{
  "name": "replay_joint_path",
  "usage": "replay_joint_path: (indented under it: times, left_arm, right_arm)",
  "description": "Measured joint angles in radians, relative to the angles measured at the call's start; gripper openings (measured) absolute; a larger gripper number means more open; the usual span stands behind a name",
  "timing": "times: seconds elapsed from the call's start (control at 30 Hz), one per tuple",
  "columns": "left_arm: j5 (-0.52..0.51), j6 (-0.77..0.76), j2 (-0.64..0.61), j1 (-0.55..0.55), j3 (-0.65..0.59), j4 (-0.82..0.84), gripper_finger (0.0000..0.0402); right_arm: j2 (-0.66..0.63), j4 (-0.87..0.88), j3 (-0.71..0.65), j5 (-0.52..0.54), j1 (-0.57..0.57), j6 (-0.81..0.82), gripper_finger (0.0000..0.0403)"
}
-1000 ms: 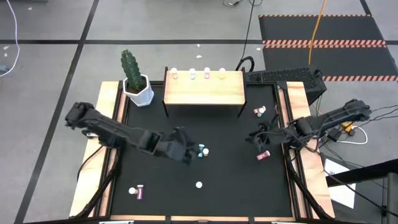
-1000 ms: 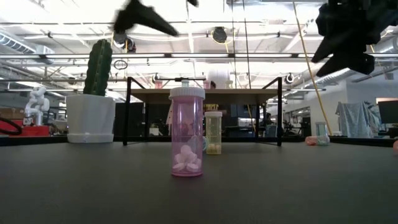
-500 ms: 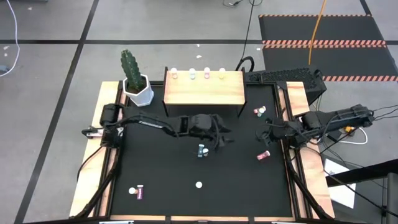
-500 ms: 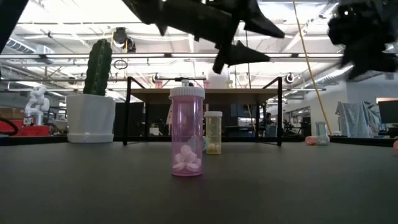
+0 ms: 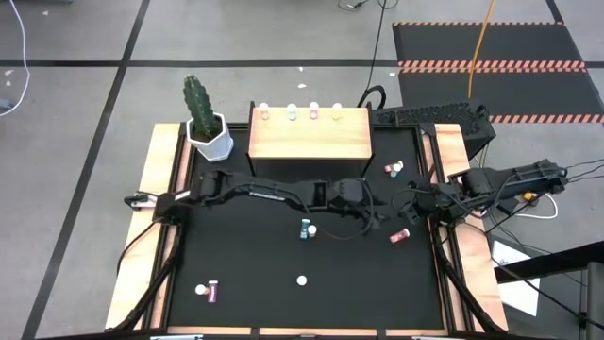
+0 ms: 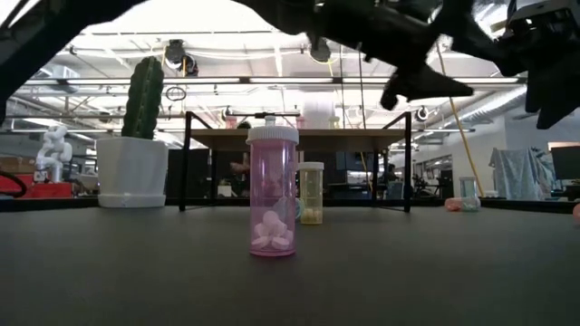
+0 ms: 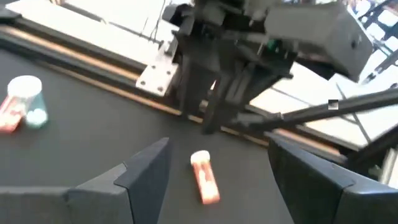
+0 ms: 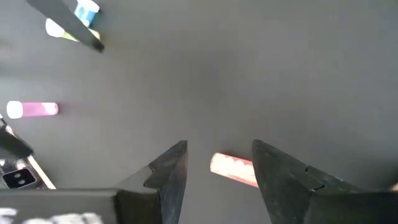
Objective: Pick and place medicine bottles onto shelf by color
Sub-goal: Put the bottom orange pill bottle aligned with the other orange pill bottle on the shelf
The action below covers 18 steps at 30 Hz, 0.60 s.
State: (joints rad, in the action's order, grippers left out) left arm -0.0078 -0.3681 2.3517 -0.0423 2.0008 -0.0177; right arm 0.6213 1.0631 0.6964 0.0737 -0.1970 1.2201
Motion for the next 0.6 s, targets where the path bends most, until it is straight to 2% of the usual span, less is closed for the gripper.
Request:
replay_joint_path:
  times: [0.17, 0.33, 0.47, 0.6]
  left_arm:
    - [-0.032, -0.023, 0.127, -0.016, 0.129, -0.082, 0.0269]
    - [-0.116, 0.002, 0.237, -0.034, 0.203, -0.216, 0.0269]
    - [-0.191, 0.054, 0.318, -0.045, 0.239, -0.274, 0.0269]
    - [-0.193, 0.06, 0.401, -0.045, 0.277, -0.291, 0.0269]
  right_arm:
    - [-0.024, 0.035, 0.0, 0.005, 0.001, 0.019, 0.0171]
    - [-0.047, 0.072, 0.0, 0.009, 0.001, 0.04, 0.0171]
    - [-0.059, 0.072, 0.0, 0.067, 0.001, 0.035, 0.0171]
    - [-0.06, 0.072, 0.0, 0.109, 0.002, 0.051, 0.0171]
